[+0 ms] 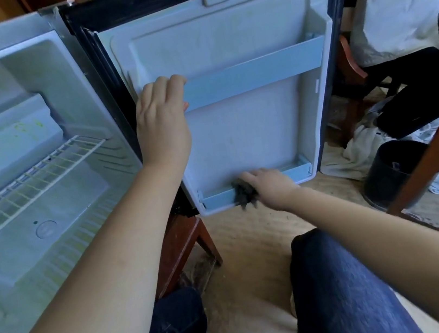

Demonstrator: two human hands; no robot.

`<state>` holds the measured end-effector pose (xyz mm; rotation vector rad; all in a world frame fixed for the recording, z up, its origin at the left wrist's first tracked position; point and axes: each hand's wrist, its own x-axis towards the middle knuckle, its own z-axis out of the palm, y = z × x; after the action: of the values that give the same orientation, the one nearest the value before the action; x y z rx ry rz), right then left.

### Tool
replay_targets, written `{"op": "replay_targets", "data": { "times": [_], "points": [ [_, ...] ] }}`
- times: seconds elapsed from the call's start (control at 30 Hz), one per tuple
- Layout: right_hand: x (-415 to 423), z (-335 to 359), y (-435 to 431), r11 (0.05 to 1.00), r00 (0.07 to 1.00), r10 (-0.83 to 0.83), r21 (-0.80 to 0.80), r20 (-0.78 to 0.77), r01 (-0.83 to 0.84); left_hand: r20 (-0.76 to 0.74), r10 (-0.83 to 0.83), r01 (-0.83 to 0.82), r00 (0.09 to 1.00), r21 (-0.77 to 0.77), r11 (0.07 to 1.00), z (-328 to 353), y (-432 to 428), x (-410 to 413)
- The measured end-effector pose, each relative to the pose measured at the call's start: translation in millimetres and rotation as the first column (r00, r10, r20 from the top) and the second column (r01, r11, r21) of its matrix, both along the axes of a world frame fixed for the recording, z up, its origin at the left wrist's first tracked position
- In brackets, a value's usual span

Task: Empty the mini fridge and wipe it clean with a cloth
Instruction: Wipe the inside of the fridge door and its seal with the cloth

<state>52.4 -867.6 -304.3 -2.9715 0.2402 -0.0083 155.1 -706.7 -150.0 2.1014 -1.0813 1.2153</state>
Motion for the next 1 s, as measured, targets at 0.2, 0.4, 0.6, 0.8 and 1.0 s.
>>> {"op": "replay_targets", "data": {
  "times": [0.2,0.4,0.6,0.8,1.0],
  "points": [
    [-30.7,-0.3,-45.6,0.990,0.991,-0.133,-0.041,0.014,0.134,-0.014,-0.004,0.004,1.000,-0.015,1.000,-1.5,-1.2,-0.9],
    [-8.1,10.6,5.7,0.988,0.990,-0.129,-0.094,-0.054,0.124,-0.009,-0.003,0.003,1.000,-0.023,1.000,-1.4,-1.5,0.0],
    [40.8,3.2,98.7,0.992,0.999,-0.046,-0.115,-0.002,0.046,-0.009,-0.002,0.002,1.000,-0.007,1.000,-0.4,1.9,0.7],
    [18.9,0.0,63.5,0.995,0.997,-0.004,-0.103,0.074,0.012,-0.001,0.003,-0.003,1.000,-0.009,1.000,2.0,0.1,-1.7],
    [-32.4,0.7,-18.2,0.992,0.995,-0.095,-0.079,0.042,0.098,-0.010,-0.004,0.004,1.000,-0.005,1.000,3.8,2.8,-2.1]
  ]
}}
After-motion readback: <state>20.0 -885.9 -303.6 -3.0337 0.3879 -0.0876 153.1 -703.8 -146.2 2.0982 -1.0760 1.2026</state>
